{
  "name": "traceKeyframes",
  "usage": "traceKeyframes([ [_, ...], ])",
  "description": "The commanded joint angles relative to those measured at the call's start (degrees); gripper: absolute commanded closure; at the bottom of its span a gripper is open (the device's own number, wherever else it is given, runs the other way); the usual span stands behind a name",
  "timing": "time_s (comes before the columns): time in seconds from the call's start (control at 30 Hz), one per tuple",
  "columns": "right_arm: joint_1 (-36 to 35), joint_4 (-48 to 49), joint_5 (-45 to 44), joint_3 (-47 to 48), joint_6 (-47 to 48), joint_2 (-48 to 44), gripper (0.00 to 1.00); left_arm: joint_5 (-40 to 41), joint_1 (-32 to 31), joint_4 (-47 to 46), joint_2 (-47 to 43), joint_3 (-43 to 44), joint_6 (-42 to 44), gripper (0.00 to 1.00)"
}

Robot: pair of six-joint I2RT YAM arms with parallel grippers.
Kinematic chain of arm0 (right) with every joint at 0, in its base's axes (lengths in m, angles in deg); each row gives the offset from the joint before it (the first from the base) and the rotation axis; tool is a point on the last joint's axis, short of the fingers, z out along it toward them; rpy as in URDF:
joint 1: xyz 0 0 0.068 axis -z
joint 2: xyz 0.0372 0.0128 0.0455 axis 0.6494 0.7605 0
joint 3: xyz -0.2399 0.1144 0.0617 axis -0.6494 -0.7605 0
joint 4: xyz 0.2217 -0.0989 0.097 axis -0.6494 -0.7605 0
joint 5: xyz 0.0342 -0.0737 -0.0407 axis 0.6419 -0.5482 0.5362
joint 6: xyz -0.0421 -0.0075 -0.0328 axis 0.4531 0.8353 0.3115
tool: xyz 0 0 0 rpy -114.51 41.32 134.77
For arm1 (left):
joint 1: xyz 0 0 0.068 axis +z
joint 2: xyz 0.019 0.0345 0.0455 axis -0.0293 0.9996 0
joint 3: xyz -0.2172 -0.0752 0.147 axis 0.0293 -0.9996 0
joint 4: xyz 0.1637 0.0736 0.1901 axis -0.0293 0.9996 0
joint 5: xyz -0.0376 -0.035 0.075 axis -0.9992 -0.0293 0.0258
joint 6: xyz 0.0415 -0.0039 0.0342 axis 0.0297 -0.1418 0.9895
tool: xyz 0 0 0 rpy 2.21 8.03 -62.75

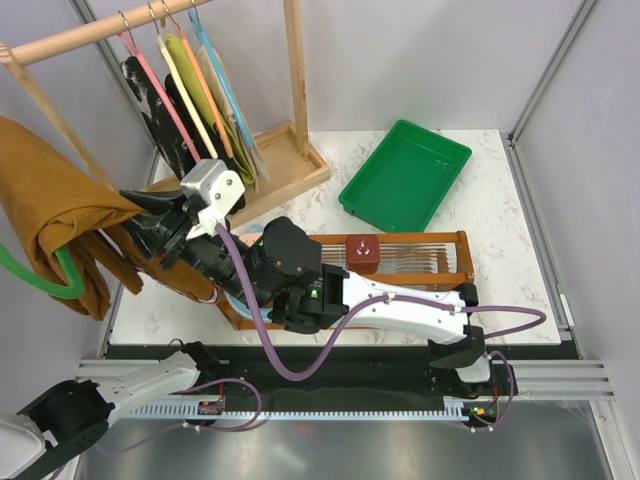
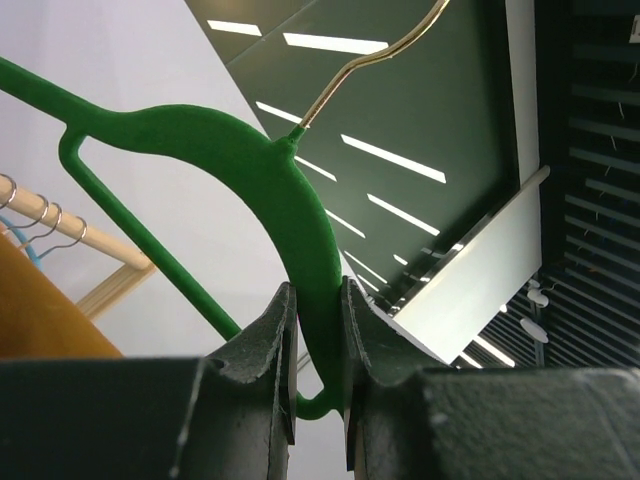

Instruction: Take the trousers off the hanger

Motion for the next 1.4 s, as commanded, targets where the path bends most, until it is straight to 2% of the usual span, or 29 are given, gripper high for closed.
traceKeyframes([
  [0.0,-0.47,0.89,3.68,-4.25,-2.40,-6.81,0.61,-0.91,-1.24,-11.70,1.25,2.14,-1.78,0.98],
  [0.17,-0.82,-2.79,7.82,-6.10,-4.15,-6.82,0.45,-0.99,-2.12,-12.40,1.86,2.32,-1.87,0.98],
  [0.3,-1.09,-4.11,10.18,-5.58,-5.47,-5.24,0.36,-0.99,-3.09,-13.19,2.13,2.32,-1.70,0.98],
  [0.73,-2.32,-6.75,11.25,-2.94,-7.58,0.12,0.06,-1.17,-3.70,-14.25,2.48,2.05,-1.61,0.98],
  [1.03,-2.67,-5.53,7.74,0.40,-6.09,4.78,0.03,-2.75,-3.79,-14.51,3.09,1.44,-3.36,0.98],
  [1.17,-2.67,-4.03,3.61,0.31,-4.17,5.92,0.04,-3.80,-3.79,-14.43,2.92,0.47,-4.94,0.98],
  [1.37,-2.40,-1.92,0.35,2.07,-1.26,7.77,0.16,-3.81,-3.79,-13.90,2.22,0.03,-5.21,0.98],
])
